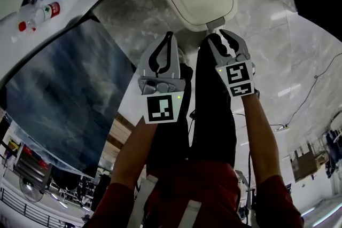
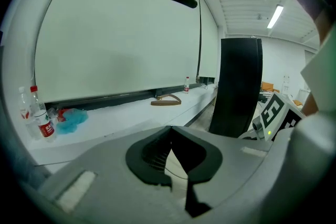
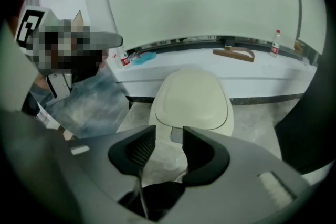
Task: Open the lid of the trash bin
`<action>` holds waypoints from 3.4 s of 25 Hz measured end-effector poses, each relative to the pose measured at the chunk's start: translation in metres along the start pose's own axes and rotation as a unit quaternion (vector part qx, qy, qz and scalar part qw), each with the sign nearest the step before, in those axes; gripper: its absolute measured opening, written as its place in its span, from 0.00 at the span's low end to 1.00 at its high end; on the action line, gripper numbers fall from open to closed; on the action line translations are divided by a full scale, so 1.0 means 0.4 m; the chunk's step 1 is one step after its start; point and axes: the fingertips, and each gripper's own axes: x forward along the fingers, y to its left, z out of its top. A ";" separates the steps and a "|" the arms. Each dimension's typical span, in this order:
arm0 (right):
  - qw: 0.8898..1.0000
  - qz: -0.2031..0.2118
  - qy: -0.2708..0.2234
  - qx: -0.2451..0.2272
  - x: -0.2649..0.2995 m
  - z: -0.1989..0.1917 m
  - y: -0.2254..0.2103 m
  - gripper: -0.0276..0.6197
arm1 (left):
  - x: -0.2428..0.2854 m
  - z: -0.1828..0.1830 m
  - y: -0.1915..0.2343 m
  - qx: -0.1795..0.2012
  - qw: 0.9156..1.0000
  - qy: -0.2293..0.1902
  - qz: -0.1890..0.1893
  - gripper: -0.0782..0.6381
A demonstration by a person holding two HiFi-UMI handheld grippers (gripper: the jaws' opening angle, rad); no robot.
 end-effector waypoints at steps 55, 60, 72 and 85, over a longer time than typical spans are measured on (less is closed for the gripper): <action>0.997 0.005 0.082 -0.013 0.100 -0.075 0.008 0.46 | -0.010 -0.019 0.016 0.005 1.000 0.010 0.008 0.12; 0.996 0.008 0.088 -0.001 0.098 -0.073 0.006 0.46 | -0.011 0.003 0.012 0.009 1.000 0.002 0.007 0.12; 0.996 0.003 0.087 0.015 0.064 -0.066 0.019 0.47 | -0.037 0.063 0.014 0.019 1.000 -0.012 0.005 0.12; 0.999 -0.015 0.043 0.012 -0.155 0.019 0.087 0.47 | -0.165 0.242 0.019 -0.003 0.999 -0.049 0.009 0.12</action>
